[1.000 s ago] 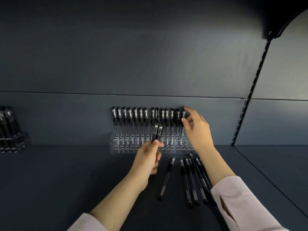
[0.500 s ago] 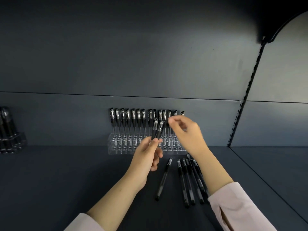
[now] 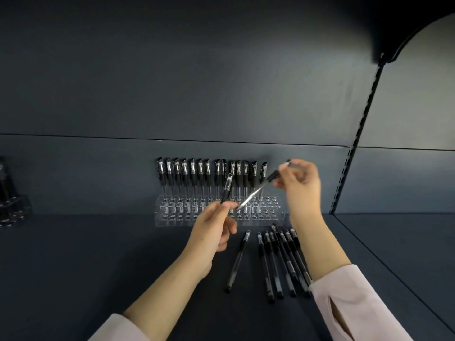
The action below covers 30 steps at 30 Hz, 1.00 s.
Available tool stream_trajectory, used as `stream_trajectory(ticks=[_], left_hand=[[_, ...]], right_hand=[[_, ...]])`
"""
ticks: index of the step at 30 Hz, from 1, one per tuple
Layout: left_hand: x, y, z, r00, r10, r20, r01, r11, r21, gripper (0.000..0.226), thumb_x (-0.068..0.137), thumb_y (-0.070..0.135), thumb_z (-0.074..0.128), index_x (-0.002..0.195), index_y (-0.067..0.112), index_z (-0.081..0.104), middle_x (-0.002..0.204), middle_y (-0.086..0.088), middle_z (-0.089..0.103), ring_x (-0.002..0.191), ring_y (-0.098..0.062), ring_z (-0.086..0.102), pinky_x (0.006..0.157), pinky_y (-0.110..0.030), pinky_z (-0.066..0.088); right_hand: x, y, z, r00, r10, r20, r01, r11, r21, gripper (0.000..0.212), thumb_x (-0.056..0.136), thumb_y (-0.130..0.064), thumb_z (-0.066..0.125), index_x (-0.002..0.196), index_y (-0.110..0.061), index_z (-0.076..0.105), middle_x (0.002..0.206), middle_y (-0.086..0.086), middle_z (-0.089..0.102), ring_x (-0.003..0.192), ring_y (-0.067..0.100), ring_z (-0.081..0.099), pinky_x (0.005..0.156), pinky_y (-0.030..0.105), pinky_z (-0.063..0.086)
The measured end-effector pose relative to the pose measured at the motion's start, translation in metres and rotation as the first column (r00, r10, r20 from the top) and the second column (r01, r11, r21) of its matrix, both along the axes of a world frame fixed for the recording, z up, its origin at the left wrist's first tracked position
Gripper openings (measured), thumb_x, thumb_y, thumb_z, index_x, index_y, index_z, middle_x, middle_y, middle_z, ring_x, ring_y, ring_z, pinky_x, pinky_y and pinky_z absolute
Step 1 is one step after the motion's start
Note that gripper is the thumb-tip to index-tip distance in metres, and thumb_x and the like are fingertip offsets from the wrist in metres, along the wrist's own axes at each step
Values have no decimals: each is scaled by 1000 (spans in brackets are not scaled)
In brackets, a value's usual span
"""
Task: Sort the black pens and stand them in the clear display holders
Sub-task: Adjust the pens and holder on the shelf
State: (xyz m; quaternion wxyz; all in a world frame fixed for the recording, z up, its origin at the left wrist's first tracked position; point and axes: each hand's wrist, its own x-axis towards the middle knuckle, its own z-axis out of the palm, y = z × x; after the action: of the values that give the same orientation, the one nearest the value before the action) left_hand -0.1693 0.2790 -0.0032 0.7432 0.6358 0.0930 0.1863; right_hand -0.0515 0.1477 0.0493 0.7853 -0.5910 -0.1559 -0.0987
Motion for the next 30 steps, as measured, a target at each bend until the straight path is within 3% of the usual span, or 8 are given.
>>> stream_trajectory(ticks=[3, 6, 8, 12, 20, 24, 27, 30], left_hand=[[1, 2, -2, 1000, 19, -15, -19, 1000, -19, 23, 103, 26, 43, 108, 14, 63, 57, 2, 50, 40, -8, 27, 37, -20, 19], [4, 2, -4, 999, 24, -31, -26, 997, -68, 23, 104, 24, 41, 106, 11, 60, 55, 2, 47, 37, -7, 28, 35, -17, 20], [6, 3, -5, 999, 21, -37, -25, 995, -94, 21, 103, 21, 40, 103, 9, 57, 54, 2, 45, 35, -7, 29, 34, -16, 20], [8, 4, -6, 999, 16, -44, -22, 991, -129, 18, 102, 16, 38, 96, 10, 53, 53, 1, 45, 33, -7, 30, 34, -14, 19], [12, 5, -6, 997, 21, -74, -31, 989, -144, 14, 99, 12, 38, 96, 10, 52, 53, 1, 45, 35, -9, 28, 35, -16, 17], [10, 5, -5, 997, 40, -71, -48, 991, -122, 14, 100, 12, 39, 97, 11, 52, 53, 2, 45, 36, -10, 27, 36, -18, 17], [10, 4, -5, 997, 43, -69, -51, 991, -121, 13, 99, 12, 40, 96, 11, 52, 54, 1, 45, 37, -10, 27, 36, -18, 17], [9, 4, -4, 997, 40, -67, -48, 991, -121, 13, 99, 12, 41, 95, 11, 54, 54, 2, 45, 37, -10, 28, 37, -18, 17]], right_hand=[[9, -15, -2, 938, -304, 165, 301, 953, 46, 20, 94, -11, 58, 101, -28, 49, 95, -3, 62, 81, 13, 64, 79, 31, 56], [8, -19, -2, 875, -388, 289, 403, 915, 9, 18, 96, -11, 55, 109, -20, 48, 97, -4, 60, 80, 7, 59, 70, 12, 47], [5, -16, -3, 862, -369, 347, 406, 913, -38, 18, 96, -11, 54, 111, -19, 48, 95, -9, 58, 80, 0, 57, 69, 8, 44], [4, -7, -8, 859, -296, 418, 392, 905, -164, 18, 97, -15, 54, 108, -27, 46, 96, -10, 58, 87, 4, 58, 72, 8, 44], [13, -1, -19, 844, -230, 484, 416, 850, -322, 22, 96, -15, 55, 118, -18, 53, 103, -3, 61, 90, 11, 59, 80, 29, 53], [26, -1, -25, 779, -117, 616, 494, 719, -488, 30, 97, -19, 53, 128, -20, 55, 112, 1, 57, 101, 20, 56, 78, 33, 50], [34, -1, -33, 824, -29, 566, 467, 601, -648, 27, 97, -20, 53, 122, -19, 62, 122, 4, 52, 114, 25, 46, 83, 27, 39], [39, -3, -38, 870, 9, 493, 404, 562, -722, 26, 97, -19, 53, 121, -19, 63, 124, 2, 53, 118, 26, 43, 88, 25, 34]])
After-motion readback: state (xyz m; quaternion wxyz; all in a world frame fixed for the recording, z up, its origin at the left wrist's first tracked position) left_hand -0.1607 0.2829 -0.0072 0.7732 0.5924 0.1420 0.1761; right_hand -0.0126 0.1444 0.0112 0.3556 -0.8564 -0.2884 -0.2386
